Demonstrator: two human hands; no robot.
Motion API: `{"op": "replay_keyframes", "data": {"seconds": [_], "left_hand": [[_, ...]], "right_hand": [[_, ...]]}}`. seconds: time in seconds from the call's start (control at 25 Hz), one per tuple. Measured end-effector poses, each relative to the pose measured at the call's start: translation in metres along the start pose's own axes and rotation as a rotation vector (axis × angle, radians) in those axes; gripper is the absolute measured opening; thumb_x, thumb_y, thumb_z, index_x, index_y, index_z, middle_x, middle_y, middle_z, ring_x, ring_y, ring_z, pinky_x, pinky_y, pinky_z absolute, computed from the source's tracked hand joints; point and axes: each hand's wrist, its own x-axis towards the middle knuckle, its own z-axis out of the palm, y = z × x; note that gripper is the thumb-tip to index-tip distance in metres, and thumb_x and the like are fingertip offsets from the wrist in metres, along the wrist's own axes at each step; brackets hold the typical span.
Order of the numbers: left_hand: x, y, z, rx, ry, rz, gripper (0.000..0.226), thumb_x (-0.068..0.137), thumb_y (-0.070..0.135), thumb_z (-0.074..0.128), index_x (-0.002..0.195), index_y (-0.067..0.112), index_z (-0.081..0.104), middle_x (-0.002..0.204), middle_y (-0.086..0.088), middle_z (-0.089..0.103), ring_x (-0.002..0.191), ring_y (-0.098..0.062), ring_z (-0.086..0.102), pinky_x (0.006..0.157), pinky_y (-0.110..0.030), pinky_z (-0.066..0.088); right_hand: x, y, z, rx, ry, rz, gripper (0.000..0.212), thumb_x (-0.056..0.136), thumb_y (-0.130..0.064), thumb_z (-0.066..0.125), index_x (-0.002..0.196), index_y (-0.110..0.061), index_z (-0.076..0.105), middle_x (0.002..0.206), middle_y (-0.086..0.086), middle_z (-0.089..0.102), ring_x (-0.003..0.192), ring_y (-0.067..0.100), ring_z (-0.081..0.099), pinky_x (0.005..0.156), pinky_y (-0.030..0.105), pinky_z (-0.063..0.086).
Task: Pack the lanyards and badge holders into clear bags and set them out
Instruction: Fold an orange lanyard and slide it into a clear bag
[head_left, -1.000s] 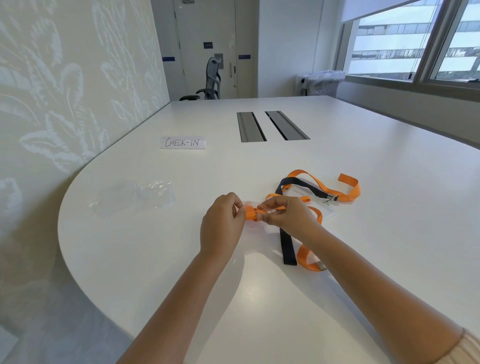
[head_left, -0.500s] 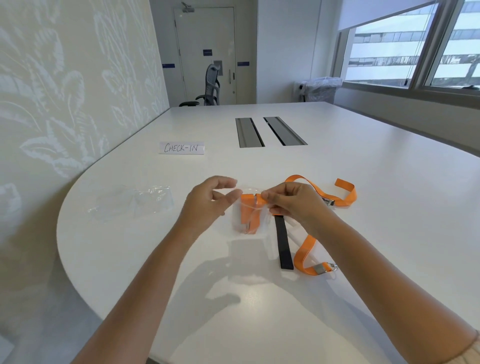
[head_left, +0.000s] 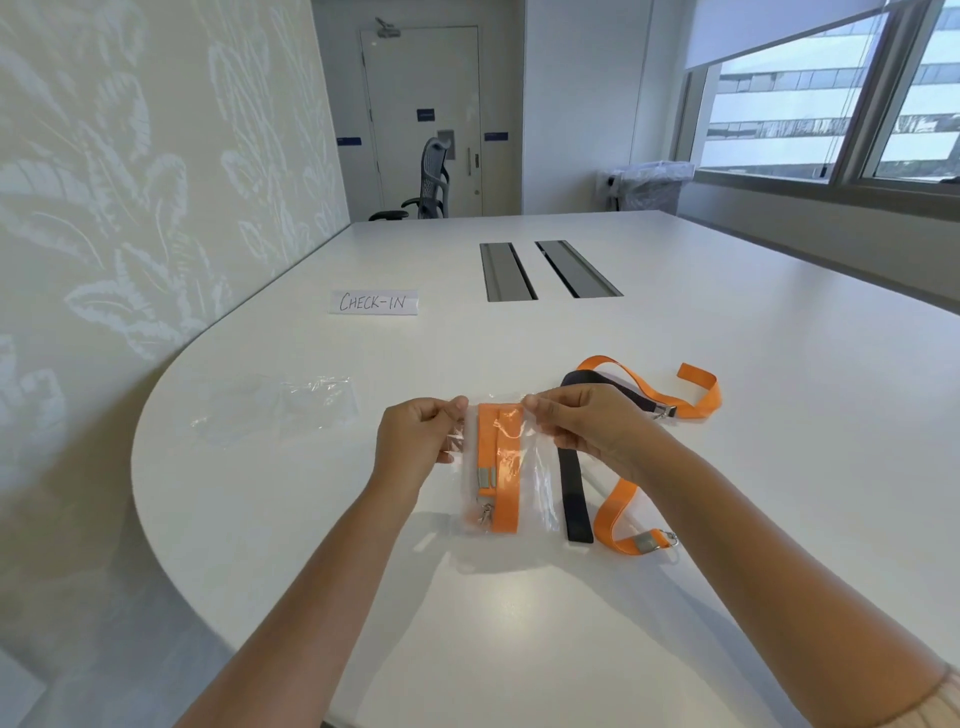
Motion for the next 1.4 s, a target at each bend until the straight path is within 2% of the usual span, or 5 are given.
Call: {"op": "replay_keyframes", "data": {"seconds": [0.48,0.76,0.92,1.16,1.4], "left_hand": [[-0.002,-0.016,0.014,-0.131,0.026,-0.162,0.028,0.079,0.030,0.069,0.065,0.007,0.061,0.063,-0.006,0.059,0.062,-0.019,0.052,0.072,-0.033,0.050],[0.002,-0.021,0.025,-0.133,0.069,-0.138,0.028,0.084,0.020,0.065,0.061,0.007,0.057,0.061,-0.004,0.059,0.056,-0.012,0.056,0.064,-0.021,0.051],[-0.001,-0.027,0.032,-0.095,0.070,-0.142,0.028,0.084,0.020,0.064,0.060,0.007,0.057,0.057,-0.001,0.059,0.048,-0.008,0.056,0.049,-0.013,0.046],[-0.006,-0.031,0.040,-0.098,0.076,-0.150,0.033,0.084,0.025,0.065,0.056,0.011,0.055,0.055,-0.002,0.055,0.052,-0.014,0.051,0.057,-0.025,0.044],[-0.010,-0.033,0.044,-0.050,0.193,-0.093,0.039,0.082,0.031,0.066,0.053,0.013,0.050,0.053,-0.001,0.050,0.057,-0.020,0.049,0.064,-0.037,0.049]], "right_hand": [[0.010,0.027,0.006,-0.209,0.210,-0.085,0.039,0.080,-0.044,0.063,0.055,-0.016,0.055,0.053,-0.005,0.051,0.048,0.006,0.046,0.055,0.017,0.039],[0.014,0.031,0.001,-0.238,0.190,-0.051,0.040,0.084,-0.045,0.058,0.058,-0.016,0.050,0.056,-0.001,0.049,0.052,0.010,0.045,0.056,0.018,0.039],[0.012,0.032,0.002,-0.222,0.098,-0.018,0.037,0.085,-0.050,0.053,0.078,-0.015,0.062,0.070,-0.003,0.060,0.061,0.008,0.057,0.055,0.014,0.047],[0.009,0.035,0.009,-0.110,0.035,-0.115,0.016,0.083,-0.039,0.064,0.084,-0.024,0.068,0.077,-0.010,0.063,0.056,-0.005,0.062,0.046,0.007,0.043],[0.012,0.034,0.012,-0.186,-0.031,-0.118,0.011,0.083,-0.035,0.062,0.086,-0.025,0.065,0.080,-0.012,0.062,0.063,0.002,0.062,0.049,0.007,0.045]]}}
